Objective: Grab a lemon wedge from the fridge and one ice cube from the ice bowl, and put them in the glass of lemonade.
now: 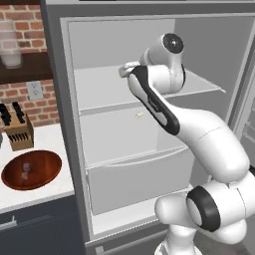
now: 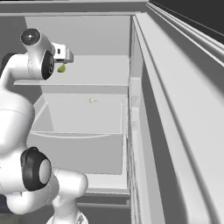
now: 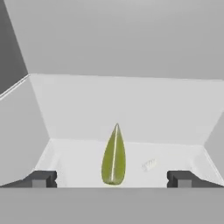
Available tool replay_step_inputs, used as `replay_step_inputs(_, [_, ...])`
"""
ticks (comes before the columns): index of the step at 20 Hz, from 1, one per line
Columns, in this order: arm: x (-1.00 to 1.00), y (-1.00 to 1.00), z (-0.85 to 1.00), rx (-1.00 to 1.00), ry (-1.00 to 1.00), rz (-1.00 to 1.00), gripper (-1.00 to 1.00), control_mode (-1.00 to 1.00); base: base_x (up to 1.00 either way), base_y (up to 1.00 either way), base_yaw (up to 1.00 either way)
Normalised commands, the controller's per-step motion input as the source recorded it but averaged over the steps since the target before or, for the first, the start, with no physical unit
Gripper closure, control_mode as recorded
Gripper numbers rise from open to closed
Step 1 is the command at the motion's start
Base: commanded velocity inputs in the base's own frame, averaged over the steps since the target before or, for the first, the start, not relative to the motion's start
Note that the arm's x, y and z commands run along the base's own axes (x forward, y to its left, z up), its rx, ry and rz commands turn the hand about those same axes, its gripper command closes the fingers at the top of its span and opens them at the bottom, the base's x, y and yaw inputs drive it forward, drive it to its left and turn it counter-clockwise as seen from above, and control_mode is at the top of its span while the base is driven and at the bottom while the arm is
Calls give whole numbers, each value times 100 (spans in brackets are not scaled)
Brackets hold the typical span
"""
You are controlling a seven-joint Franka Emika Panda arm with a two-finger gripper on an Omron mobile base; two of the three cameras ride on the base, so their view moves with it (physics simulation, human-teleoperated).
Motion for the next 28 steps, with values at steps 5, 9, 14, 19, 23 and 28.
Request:
replay_step_inputs(5, [6,17,-53,-12,20,0,-100,-100,0,0,0])
replay_step_inputs(9, [30,6,-36,-5,9,0,-100,-100,0,0,0])
replay_step_inputs(14, [44,0,0,1,-1,0,-100,-100,0,0,0])
replay_step_inputs(19, [31,-1,2,5,-6,0,-100,-100,0,0,0])
replay_step_inputs(23, [56,0,-2,2,-2,0,-100,-100,0,0,0])
replay_step_inputs(28, [-3,-7,0,1,0,0,-100,-100,0,0,0])
